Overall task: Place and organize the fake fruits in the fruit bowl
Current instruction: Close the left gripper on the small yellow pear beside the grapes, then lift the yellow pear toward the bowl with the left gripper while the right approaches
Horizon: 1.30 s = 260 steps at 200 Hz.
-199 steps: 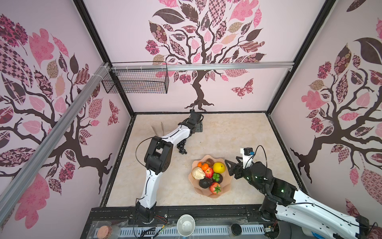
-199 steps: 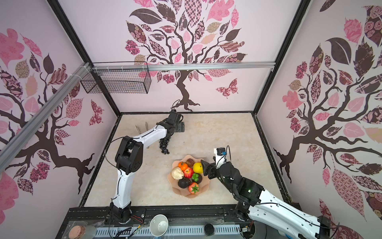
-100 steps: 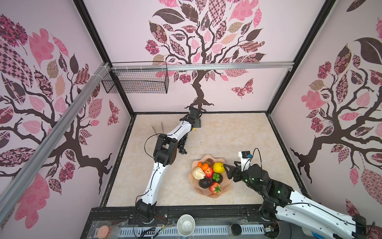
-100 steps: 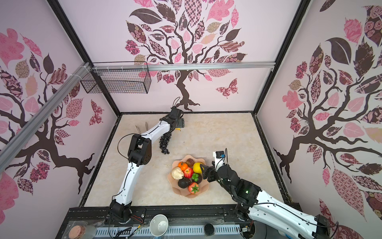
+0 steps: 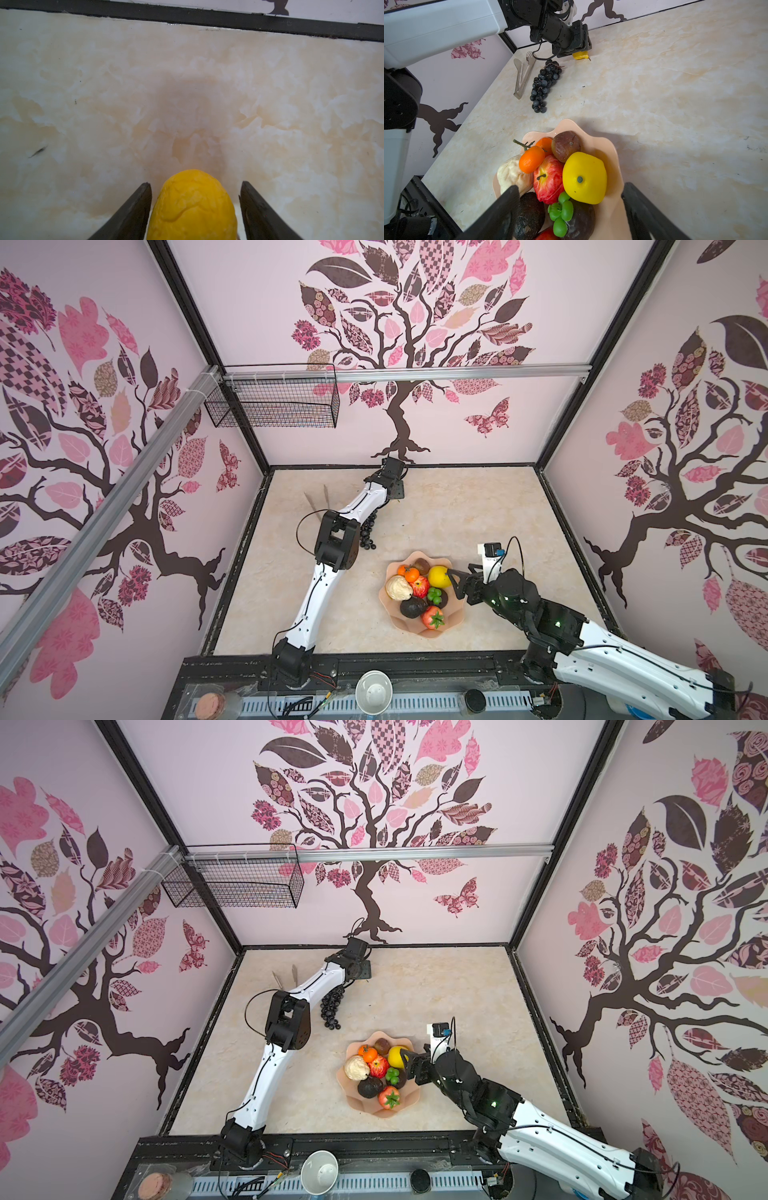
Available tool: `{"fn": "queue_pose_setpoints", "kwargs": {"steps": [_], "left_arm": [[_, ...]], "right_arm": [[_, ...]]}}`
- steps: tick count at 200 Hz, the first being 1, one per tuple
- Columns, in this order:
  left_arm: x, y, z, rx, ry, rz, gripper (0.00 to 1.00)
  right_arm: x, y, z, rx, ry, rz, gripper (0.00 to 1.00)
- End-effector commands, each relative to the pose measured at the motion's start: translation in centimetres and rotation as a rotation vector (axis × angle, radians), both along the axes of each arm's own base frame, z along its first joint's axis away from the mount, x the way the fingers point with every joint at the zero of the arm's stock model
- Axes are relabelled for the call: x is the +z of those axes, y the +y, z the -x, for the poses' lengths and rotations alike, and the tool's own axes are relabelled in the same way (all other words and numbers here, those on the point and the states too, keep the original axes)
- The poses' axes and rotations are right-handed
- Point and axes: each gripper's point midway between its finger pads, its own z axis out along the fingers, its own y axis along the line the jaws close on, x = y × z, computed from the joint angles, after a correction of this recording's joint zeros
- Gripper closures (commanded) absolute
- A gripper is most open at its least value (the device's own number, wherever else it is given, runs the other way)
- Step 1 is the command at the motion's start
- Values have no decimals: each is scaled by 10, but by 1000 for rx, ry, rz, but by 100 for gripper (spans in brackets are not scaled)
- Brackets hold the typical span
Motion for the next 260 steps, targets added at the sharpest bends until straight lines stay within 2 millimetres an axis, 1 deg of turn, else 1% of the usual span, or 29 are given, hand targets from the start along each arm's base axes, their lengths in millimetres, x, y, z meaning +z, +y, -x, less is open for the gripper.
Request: {"fn": "queue_pose_setpoints", "kwargs": {"steps": [1,35,59,78,107,134,151,155,158,165,177,178,184,211,239,241,247,260], "left_arm": [[-3,1,-4,10,17,27,29],[-13,3,-1,12,42,27,34],[-13,5,0,17,40,28,44],[-3,3,0,7,17,50,48],[25,2,4,-1,-26,78,50],[55,-3,18,-20,-57,169,50],[75,-10,35,-42,-45,270,50],[82,-11,39,-46,-51,297,50],[78,-12,46,-48,-35,315,50],[85,-16,56,-55,-32,373,50],[102,-19,74,-66,-39,461,50],[101,-20,76,-66,-35,465,50],[110,-19,85,-63,-39,500,50],[135,-24,127,-72,-58,628,52],[150,-29,175,-75,-53,669,51],[147,-28,178,-71,-48,672,51],[152,-30,188,-69,-53,701,51],[153,-35,210,-72,-42,764,51]], "right_arm": [[4,2,0,4,-5,-16,19],[3,2,1,4,1,-18,19],[2,1,2,2,3,-17,19],[2,1,2,3,4,-16,19],[1,3,1,7,9,-13,19],[-1,6,1,14,11,-6,18],[0,9,0,26,8,-3,18],[1,10,0,33,7,-1,18],[2,11,0,37,4,0,18],[5,14,0,51,2,6,18],[10,21,0,85,-5,21,19],[10,21,0,87,-7,22,19],[10,24,0,102,-6,37,19],[13,35,-6,146,-28,102,21],[24,47,-10,203,-86,103,21],[25,48,-10,208,-89,103,21],[26,50,-12,224,-94,101,21],[27,55,-15,246,-101,96,21]]}}
